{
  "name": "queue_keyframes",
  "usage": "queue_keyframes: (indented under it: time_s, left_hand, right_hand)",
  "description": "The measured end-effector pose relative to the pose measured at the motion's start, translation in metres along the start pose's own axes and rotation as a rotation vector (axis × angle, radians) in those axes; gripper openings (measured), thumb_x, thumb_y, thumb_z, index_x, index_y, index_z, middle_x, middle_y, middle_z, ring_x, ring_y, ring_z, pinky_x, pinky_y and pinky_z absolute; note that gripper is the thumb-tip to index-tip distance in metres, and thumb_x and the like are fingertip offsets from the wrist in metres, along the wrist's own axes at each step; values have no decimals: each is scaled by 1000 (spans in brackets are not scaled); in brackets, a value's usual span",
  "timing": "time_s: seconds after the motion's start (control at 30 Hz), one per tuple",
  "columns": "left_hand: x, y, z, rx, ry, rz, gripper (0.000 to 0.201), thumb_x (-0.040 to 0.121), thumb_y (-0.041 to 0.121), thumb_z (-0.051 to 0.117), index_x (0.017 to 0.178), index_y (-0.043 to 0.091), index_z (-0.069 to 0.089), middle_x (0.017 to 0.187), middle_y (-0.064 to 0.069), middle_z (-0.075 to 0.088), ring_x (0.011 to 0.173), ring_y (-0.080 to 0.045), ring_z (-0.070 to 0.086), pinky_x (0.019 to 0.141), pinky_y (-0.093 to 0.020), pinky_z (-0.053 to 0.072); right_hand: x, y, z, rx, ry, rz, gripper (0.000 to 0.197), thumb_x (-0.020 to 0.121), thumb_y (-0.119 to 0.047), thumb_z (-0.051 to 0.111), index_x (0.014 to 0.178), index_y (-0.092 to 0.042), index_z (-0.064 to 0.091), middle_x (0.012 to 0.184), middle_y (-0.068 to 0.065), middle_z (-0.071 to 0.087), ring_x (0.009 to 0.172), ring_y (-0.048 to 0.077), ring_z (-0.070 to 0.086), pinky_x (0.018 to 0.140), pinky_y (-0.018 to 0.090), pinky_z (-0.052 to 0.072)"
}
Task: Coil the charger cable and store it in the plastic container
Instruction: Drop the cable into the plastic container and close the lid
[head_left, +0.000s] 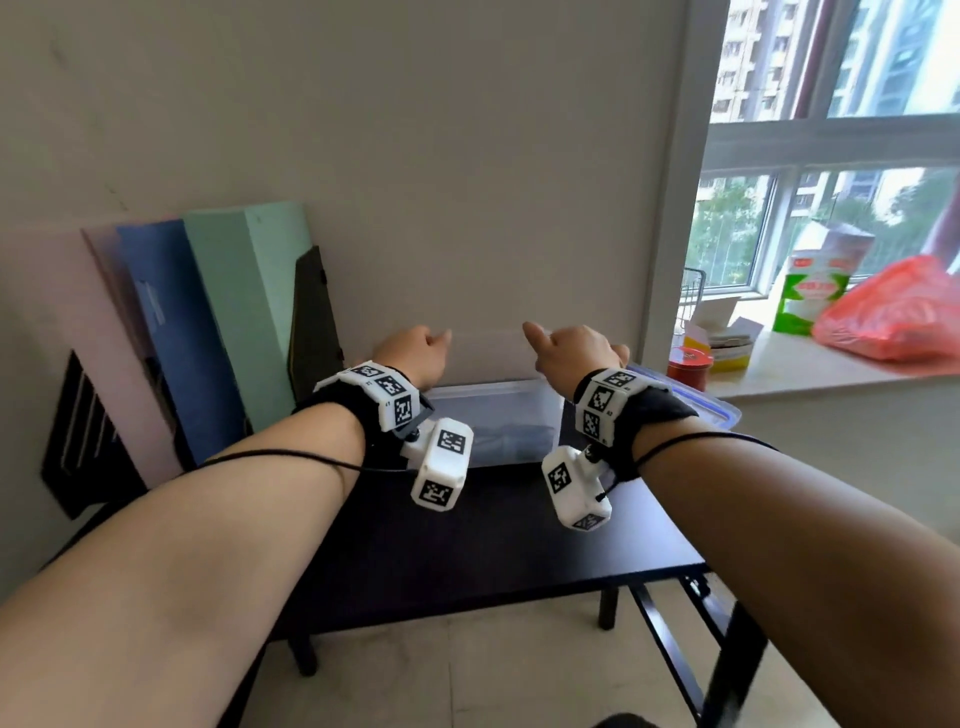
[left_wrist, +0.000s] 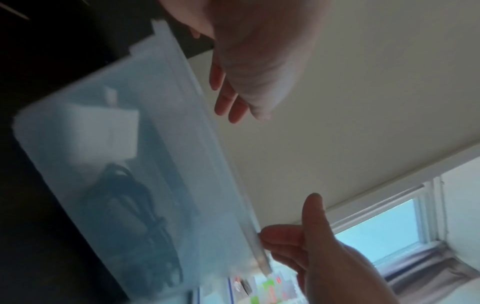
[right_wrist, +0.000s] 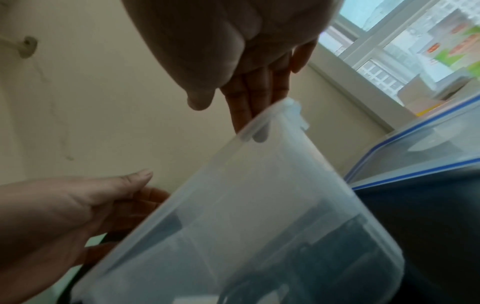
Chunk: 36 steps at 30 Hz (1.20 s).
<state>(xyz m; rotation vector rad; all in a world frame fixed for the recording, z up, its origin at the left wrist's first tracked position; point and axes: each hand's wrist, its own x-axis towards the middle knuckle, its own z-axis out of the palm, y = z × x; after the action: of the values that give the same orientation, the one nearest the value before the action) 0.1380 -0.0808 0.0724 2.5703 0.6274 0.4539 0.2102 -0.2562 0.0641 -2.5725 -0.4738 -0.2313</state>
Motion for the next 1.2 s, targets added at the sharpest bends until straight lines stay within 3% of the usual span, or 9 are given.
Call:
queue_keyframes:
  time_s: [0.1,0.43,0.53,0.63,0.73,0.9,1.0,1.13,1.2]
  left_hand:
    - [-8,38,4,-60,68,74,41,94,46,34,82,14,57,107,-15,67,104,-37,59,97,-42,45]
    - [-16,169,76,-422,-129,237,25,91,23,55,105,6,66,106,-9,69,96,-24,61,84,-25,44]
    - [-15,193,109,-436,-244,238,24,90,18,54,106,5,66,94,-5,63,86,-18,56,73,-23,44]
    - [-10,204,143,-424,-327,203,24,89,16,54,106,4,66,109,-14,68,104,-31,62,86,-30,47]
    - [-4,205,170,-403,-404,173,25,89,14,53,108,0,65,115,-20,67,110,-34,61,86,-33,48]
    - [5,199,199,-269,-516,169,25,90,11,50,66,16,56,76,-6,56,86,-16,48,69,-25,39]
    - [7,196,210,-213,-569,160,17,90,14,52,87,10,67,99,-14,64,96,-23,57,85,-26,43]
    - [8,193,217,-184,-613,170,20,90,15,52,70,19,57,95,-4,55,89,-16,50,79,-21,37]
    - [7,193,215,-187,-607,170,13,89,16,55,77,16,58,96,-5,53,89,-16,50,79,-22,37]
  right_hand:
    - [5,25,-16,74,65,92,61,93,-53,25,87,-14,71,97,6,71,98,29,60,92,42,31]
    - [24,145,-33,212,133,430,36,81,-31,49,105,-9,64,107,17,65,106,36,60,95,38,47]
    - [27,185,-35,240,132,505,25,78,-27,54,91,-8,64,91,17,64,92,36,62,82,34,48]
    - [36,212,-31,307,93,558,16,74,-24,59,64,-11,55,67,11,52,70,27,49,55,27,37]
    - [44,228,-27,377,77,594,5,75,-18,61,76,-14,59,75,10,57,69,22,52,60,27,38]
    - [60,244,-13,383,-32,702,39,82,-11,59,119,1,56,96,9,54,85,19,52,71,24,38]
    - [67,250,-6,437,-99,731,39,87,-13,58,124,-1,54,99,6,48,88,17,45,73,24,36]
    - [67,246,-1,468,-14,794,39,81,-16,62,118,-3,58,91,7,55,81,21,50,71,27,37]
    - [69,249,3,520,41,807,41,76,-17,64,114,-2,59,87,9,59,79,24,55,70,28,40]
